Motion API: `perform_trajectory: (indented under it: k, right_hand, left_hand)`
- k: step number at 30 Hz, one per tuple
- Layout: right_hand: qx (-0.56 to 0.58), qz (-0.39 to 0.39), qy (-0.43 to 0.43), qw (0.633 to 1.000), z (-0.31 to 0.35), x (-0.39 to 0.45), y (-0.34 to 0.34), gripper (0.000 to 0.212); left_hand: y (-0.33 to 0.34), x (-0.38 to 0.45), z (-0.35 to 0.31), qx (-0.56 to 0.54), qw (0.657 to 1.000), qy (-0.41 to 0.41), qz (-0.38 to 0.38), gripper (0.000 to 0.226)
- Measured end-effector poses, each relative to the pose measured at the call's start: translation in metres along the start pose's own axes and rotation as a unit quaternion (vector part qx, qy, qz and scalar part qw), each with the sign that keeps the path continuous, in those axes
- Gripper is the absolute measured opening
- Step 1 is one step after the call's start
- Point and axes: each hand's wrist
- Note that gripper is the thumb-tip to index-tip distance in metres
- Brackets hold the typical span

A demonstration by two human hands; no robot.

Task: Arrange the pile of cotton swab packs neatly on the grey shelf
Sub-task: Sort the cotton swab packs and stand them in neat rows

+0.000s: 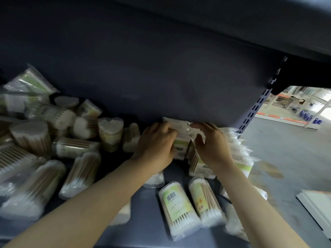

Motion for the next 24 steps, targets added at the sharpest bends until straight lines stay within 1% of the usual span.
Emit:
perform_trajectory:
  k: [3, 6, 8, 10, 11, 13, 16, 19, 22, 24]
  right_hand:
    - [0.005, -0.003, -0.005, 1.000, 0.009, -0.002, 0.004, 0.036]
    - [0.021, -0.001, -0.009, 1.000, 0.020, -0.004, 0.006, 0.035]
    - [0.037, 0.000, -0.004, 0.999, 0.028, -0.006, 0.008, 0.034]
    - [0.051, 0.004, 0.000, 0.999, 0.036, -0.008, 0.011, 0.034]
    - [0.058, 0.007, 0.001, 0.998, 0.041, -0.009, 0.014, 0.034]
    - [0.071, 0.007, 0.002, 0.997, 0.047, -0.010, 0.018, 0.032]
    - [0.094, -0.003, 0.008, 0.996, 0.064, -0.011, 0.024, 0.032]
    - [0.119, -0.008, 0.013, 0.993, 0.083, -0.012, 0.029, 0.033]
    - [0.140, -0.003, 0.010, 0.990, 0.100, -0.014, 0.035, 0.033]
    - [0.144, 0.004, 0.009, 0.990, 0.110, -0.014, 0.038, 0.033]
  left_hand:
    - [-0.010, -0.008, 0.007, 0.017, 1.000, -0.014, -0.003, 0.036]
    - [-0.021, -0.020, 0.017, -0.017, 0.998, -0.053, -0.010, 0.035]
    - [-0.026, -0.028, 0.025, -0.030, 0.998, -0.051, -0.023, 0.032]
    - [-0.031, -0.035, 0.033, -0.014, 0.998, -0.047, -0.035, 0.027]
    - [-0.037, -0.039, 0.037, -0.006, 0.998, -0.048, -0.028, 0.026]
    - [-0.043, -0.046, 0.044, 0.015, 0.999, -0.034, -0.021, 0.032]
    - [-0.055, -0.060, 0.057, 0.048, 0.998, -0.037, -0.002, 0.030]
    - [-0.068, -0.072, 0.071, 0.048, 0.997, -0.052, 0.007, 0.027]
    - [-0.080, -0.081, 0.086, 0.050, 0.997, -0.055, -0.001, 0.030]
    - [-0.087, -0.086, 0.095, 0.051, 0.997, -0.063, 0.007, 0.029]
Point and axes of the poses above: each hand's wrist, its own x-axis towards the middle knuckle, its own y-axis out of the palm, z = x × y, and after that the axes turned 4 degrees about -z, right-handed
